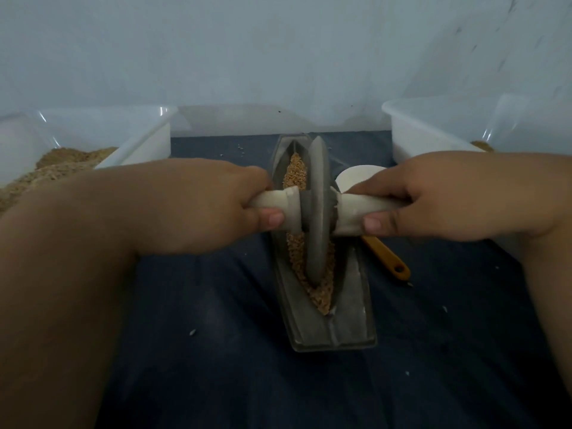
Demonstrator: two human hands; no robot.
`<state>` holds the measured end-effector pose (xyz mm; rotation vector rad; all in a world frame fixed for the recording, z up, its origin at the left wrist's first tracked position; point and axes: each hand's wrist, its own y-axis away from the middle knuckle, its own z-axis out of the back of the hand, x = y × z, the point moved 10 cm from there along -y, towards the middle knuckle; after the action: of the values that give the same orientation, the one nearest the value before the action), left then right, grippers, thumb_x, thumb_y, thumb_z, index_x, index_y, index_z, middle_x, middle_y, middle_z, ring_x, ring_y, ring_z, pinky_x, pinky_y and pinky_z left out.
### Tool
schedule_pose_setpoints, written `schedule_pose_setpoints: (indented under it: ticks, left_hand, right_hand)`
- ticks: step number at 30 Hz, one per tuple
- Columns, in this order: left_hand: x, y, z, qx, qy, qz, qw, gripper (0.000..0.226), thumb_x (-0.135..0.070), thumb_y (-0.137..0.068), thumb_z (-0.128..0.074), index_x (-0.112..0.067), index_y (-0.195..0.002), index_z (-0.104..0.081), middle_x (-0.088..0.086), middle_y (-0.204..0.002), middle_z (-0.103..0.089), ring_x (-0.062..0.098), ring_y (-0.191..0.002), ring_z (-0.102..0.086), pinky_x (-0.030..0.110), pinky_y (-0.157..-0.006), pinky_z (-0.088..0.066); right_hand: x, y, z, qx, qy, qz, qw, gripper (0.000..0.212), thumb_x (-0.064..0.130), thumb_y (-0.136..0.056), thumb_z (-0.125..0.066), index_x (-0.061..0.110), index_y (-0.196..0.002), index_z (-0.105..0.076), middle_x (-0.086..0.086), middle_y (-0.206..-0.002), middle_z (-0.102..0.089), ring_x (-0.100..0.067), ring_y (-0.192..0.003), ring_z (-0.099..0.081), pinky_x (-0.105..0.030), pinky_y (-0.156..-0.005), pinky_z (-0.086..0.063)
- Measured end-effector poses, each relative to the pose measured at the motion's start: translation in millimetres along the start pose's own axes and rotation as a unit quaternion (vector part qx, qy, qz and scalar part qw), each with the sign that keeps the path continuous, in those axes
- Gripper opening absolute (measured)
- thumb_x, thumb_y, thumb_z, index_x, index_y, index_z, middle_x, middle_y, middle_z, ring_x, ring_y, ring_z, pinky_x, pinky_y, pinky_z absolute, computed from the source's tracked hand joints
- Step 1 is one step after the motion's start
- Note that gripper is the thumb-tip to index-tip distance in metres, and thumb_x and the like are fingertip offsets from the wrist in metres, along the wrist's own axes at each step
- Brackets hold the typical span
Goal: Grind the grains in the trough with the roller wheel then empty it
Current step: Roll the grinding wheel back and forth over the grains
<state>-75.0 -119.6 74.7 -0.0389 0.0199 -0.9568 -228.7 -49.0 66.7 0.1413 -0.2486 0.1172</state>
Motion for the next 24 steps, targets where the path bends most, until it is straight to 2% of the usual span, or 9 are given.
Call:
schedule_pose_setpoints:
  ticks: [3, 5, 7, 10, 14, 16, 18, 21, 24]
  left_hand:
    - [12, -15, -4, -0.036, -0.002, 0.016, 0.999, 0.053, -0.076, -0.073, -0.021, -0.032, -0.090, -0.046, -0.011, -0.078, -0.053, 0.005, -0.072, -0.051, 0.036, -0.067, -0.042]
    - [21, -26, -4, -0.089, -0.016, 0.037, 0.995, 0.045, -0.067, -0.081, -0.025, -0.031, -0.095, -0.048, -0.011, -0.086, -0.053, 0.014, -0.080, -0.054, 0.039, -0.073, -0.044]
    - [27, -33, -3, -0.150, -0.063, 0.065, 0.984, 0.049, -0.061, -0.087, -0.028, -0.025, -0.111, -0.051, -0.001, -0.103, -0.057, 0.027, -0.095, -0.055, 0.044, -0.083, -0.043]
    - [28, -37, -4, -0.189, -0.110, 0.094, 0.971, 0.056, -0.058, -0.089, -0.027, -0.019, -0.124, -0.047, 0.008, -0.116, -0.056, 0.033, -0.105, -0.052, 0.046, -0.090, -0.038]
    - [27, -35, -3, -0.177, -0.100, 0.075, 0.976, 0.055, -0.061, -0.087, -0.028, -0.022, -0.122, -0.046, 0.005, -0.113, -0.057, 0.030, -0.101, -0.055, 0.043, -0.086, -0.039]
    - [25, -32, -3, -0.131, -0.068, 0.051, 0.988, 0.045, -0.063, -0.086, -0.030, -0.027, -0.106, -0.046, -0.003, -0.100, -0.057, 0.021, -0.088, -0.055, 0.038, -0.075, -0.040]
    - [21, -24, -7, -0.050, -0.020, 0.034, 0.998, 0.040, -0.069, -0.082, -0.030, -0.031, -0.089, -0.043, -0.009, -0.084, -0.054, 0.009, -0.074, -0.051, 0.034, -0.065, -0.036]
    - [15, -8, -10, 0.035, 0.050, 0.025, 0.998, 0.052, -0.083, -0.076, -0.025, -0.036, -0.083, -0.047, -0.008, -0.078, -0.056, 0.006, -0.072, -0.054, 0.035, -0.068, -0.042]
    - [5, 0, -4, 0.031, 0.032, 0.007, 0.999, 0.063, -0.089, -0.070, -0.018, -0.038, -0.090, -0.050, -0.011, -0.080, -0.057, 0.004, -0.075, -0.055, 0.034, -0.072, -0.046]
  right_hand:
    - [-9, -16, 2, -0.056, 0.012, -0.007, 0.998, 0.071, 0.083, -0.064, -0.033, 0.063, -0.131, -0.039, 0.034, -0.097, -0.063, 0.013, -0.083, -0.055, -0.018, -0.069, -0.040]
    - [-19, -28, 7, -0.150, 0.037, -0.020, 0.988, 0.060, 0.067, -0.086, -0.040, 0.054, -0.143, -0.031, 0.016, -0.124, -0.061, -0.005, -0.105, -0.055, -0.031, -0.084, -0.043]
    - [-23, -37, 13, -0.241, 0.113, -0.029, 0.964, 0.058, 0.059, -0.093, -0.038, 0.046, -0.148, -0.026, -0.001, -0.121, -0.059, -0.023, -0.107, -0.054, -0.038, -0.082, -0.043]
    - [-19, -45, 17, -0.298, 0.195, -0.035, 0.934, 0.061, 0.060, -0.092, -0.033, 0.040, -0.150, -0.025, -0.002, -0.109, -0.059, -0.027, -0.100, -0.053, -0.036, -0.073, -0.034]
    - [-19, -40, 16, -0.267, 0.156, -0.043, 0.950, 0.070, 0.068, -0.082, -0.028, 0.043, -0.147, -0.029, 0.001, -0.114, -0.059, -0.024, -0.104, -0.054, -0.038, -0.079, -0.041]
    - [-15, -32, 17, -0.227, 0.111, -0.040, 0.967, 0.068, 0.070, -0.079, -0.034, 0.049, -0.144, -0.032, 0.007, -0.122, -0.059, -0.017, -0.110, -0.054, -0.033, -0.079, -0.039]
    - [-10, -23, 14, -0.160, 0.081, -0.031, 0.983, 0.065, 0.073, -0.075, -0.036, 0.057, -0.139, -0.035, 0.024, -0.115, -0.059, 0.000, -0.101, -0.054, -0.024, -0.073, -0.037]
    - [10, -4, 13, -0.089, 0.069, 0.011, 0.994, 0.052, 0.081, -0.066, -0.030, 0.077, -0.118, -0.030, 0.046, -0.081, -0.052, 0.027, -0.082, -0.045, -0.010, -0.057, -0.031]
    - [14, 5, 11, -0.043, 0.049, 0.009, 0.998, 0.042, 0.087, -0.055, -0.022, 0.078, -0.091, -0.042, 0.052, -0.092, -0.045, 0.030, -0.084, -0.042, -0.002, -0.061, -0.036]
